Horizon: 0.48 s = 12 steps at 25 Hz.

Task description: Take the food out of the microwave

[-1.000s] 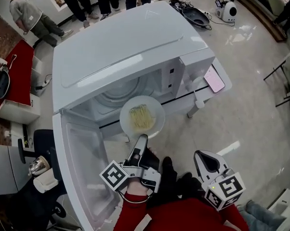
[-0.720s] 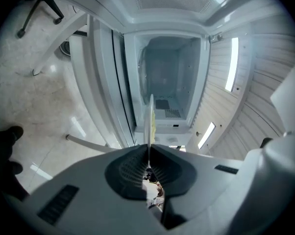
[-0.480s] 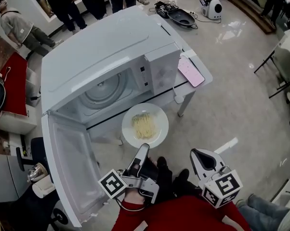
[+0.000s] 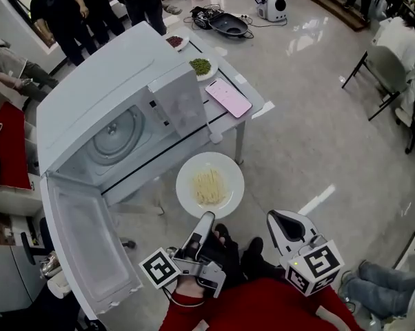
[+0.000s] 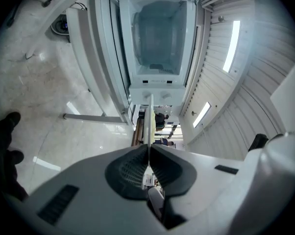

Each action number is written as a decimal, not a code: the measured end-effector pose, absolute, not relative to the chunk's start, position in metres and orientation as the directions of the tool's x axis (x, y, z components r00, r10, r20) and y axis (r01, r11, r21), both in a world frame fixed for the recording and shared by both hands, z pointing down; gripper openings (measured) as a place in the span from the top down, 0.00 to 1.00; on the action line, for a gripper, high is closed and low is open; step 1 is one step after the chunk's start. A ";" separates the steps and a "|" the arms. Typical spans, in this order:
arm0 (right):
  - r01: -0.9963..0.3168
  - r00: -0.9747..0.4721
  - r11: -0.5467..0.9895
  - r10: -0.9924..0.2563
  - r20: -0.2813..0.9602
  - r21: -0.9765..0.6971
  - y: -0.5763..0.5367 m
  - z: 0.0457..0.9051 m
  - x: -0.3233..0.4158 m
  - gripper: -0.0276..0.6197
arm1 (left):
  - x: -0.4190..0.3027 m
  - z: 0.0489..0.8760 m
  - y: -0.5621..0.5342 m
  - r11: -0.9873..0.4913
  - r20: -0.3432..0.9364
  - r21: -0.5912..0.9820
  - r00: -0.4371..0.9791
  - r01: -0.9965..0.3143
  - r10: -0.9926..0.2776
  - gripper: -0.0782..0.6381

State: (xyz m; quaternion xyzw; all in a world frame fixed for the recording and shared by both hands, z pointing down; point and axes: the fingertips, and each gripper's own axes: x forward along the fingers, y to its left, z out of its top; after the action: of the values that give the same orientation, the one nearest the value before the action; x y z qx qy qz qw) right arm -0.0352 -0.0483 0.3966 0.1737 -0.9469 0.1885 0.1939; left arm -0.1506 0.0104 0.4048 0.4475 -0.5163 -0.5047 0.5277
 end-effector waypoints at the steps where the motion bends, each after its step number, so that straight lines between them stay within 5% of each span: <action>1: -0.415 -0.861 0.862 -0.269 0.432 -0.289 -0.050 0.396 -0.028 0.94 | -0.144 0.405 0.008 0.092 0.094 0.993 -0.025 0.069 -0.995 0.87; 12: -0.559 -0.802 0.776 -0.417 0.427 -0.293 -0.062 0.401 0.046 0.94 | -0.069 0.408 -0.025 0.104 0.094 0.994 0.185 0.046 -0.978 0.87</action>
State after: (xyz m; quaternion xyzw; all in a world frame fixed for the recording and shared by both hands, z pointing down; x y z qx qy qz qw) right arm 0.0456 -0.0616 0.4008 0.2635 -0.9265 0.2069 0.1714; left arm -0.0688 -0.0249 0.4081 0.5041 -0.4624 -0.4403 0.5815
